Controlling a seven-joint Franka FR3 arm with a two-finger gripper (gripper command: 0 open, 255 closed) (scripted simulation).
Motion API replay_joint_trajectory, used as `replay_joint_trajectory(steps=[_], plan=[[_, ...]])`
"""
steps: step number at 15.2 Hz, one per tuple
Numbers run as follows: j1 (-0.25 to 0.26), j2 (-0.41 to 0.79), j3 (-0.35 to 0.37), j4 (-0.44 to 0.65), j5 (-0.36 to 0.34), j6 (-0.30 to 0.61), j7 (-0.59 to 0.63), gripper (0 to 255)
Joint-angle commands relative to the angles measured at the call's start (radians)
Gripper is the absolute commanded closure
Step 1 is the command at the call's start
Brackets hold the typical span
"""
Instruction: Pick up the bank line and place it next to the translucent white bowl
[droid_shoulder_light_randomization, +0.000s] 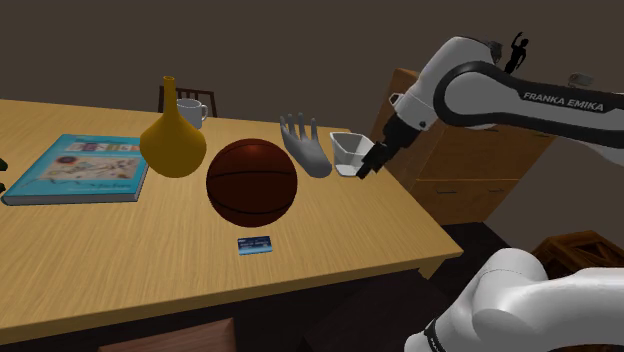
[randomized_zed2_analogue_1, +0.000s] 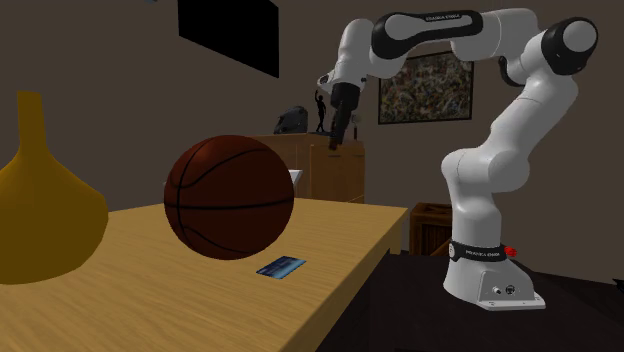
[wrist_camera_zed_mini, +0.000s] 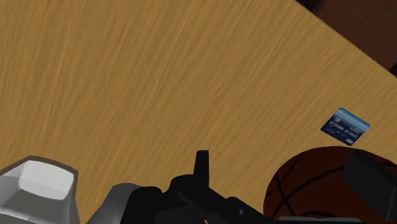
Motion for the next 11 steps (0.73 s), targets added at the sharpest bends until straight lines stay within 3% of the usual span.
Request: replay_joint_trajectory(steps=[1, 7, 11], plan=[[0.043, 0.015, -0.021, -0.059, 0.02, 0.103, -0.094, 0], [0.206, 0.121, -0.098, -0.158, 0.11, 0.372, -0.383, 0], [0.352, 0.219, -0.172, -0.19, 0.207, 0.535, -0.612, 0]])
